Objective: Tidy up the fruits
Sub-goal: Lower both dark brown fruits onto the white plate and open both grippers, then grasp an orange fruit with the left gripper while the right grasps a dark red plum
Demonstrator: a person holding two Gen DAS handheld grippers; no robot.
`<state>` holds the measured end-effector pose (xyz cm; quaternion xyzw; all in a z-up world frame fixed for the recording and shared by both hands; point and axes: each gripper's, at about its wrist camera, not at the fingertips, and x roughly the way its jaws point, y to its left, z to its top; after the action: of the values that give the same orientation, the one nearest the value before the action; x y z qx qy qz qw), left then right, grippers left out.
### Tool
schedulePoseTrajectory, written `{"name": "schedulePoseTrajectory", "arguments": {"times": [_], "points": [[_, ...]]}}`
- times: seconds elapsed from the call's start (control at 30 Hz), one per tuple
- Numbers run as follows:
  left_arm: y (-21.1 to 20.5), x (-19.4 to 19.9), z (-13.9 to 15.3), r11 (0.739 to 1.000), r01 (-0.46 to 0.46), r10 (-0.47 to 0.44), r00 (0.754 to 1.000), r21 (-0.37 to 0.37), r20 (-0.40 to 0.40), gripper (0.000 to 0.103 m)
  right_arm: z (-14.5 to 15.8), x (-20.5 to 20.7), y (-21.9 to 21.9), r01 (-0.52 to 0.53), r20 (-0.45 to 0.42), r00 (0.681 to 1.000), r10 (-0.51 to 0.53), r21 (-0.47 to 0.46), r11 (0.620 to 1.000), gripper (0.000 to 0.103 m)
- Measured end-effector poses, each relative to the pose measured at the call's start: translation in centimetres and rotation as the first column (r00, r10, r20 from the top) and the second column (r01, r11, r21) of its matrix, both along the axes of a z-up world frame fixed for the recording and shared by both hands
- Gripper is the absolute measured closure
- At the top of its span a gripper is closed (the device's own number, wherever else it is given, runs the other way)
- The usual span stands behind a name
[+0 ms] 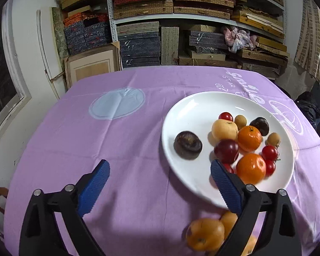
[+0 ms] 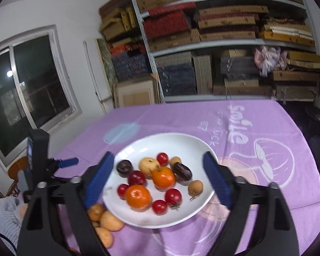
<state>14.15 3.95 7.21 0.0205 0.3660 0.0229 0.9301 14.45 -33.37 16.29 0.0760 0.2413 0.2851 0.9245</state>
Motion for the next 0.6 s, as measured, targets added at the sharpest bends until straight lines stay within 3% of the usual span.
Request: {"name": "schedulePoseTrajectory", "arguments": {"times": [0.1, 0.23, 0.33, 0.47, 0.6], "points": [[1.1, -4.5, -0.5, 0.999, 0.007, -0.008, 1.000, -0.047, -0.013, 0.004, 0.7, -4.5, -0.3, -0.059, 0.041, 0.998, 0.057, 0.050, 0.997, 0.004], [1.0, -10.0, -2.4, 0.994, 0.058, -0.063, 0.997, -0.093, -0.050, 0.004, -3.1, -8.8, 0.3, -0.058, 0.009, 0.998, 0.059, -0.036, 0.998, 0.004], [0.0, -13.4, -3.5, 0.988, 0.119, -0.124, 0.991, -0.094, -0.050, 0.004, -5.8, -10.3, 0.8, -0.066, -0.037, 0.997, 0.062, -0.112, 0.992, 0.004], [-1.9, -16.5, -3.9, 0.973, 0.216, -0.219, 0.976, -0.086, -0.019, 0.004, -7.0, -10.8, 0.7, -0.056, -0.047, 0.998, 0.050, -0.114, 0.992, 0.004], [-4.1, -17.2, -4.9, 0.962, 0.274, -0.275, 0.961, -0.010, -0.027, 0.004, -7.3, -11.0, 0.6, -0.052, -0.048, 0.998, 0.047, -0.113, 0.992, 0.004]]}}
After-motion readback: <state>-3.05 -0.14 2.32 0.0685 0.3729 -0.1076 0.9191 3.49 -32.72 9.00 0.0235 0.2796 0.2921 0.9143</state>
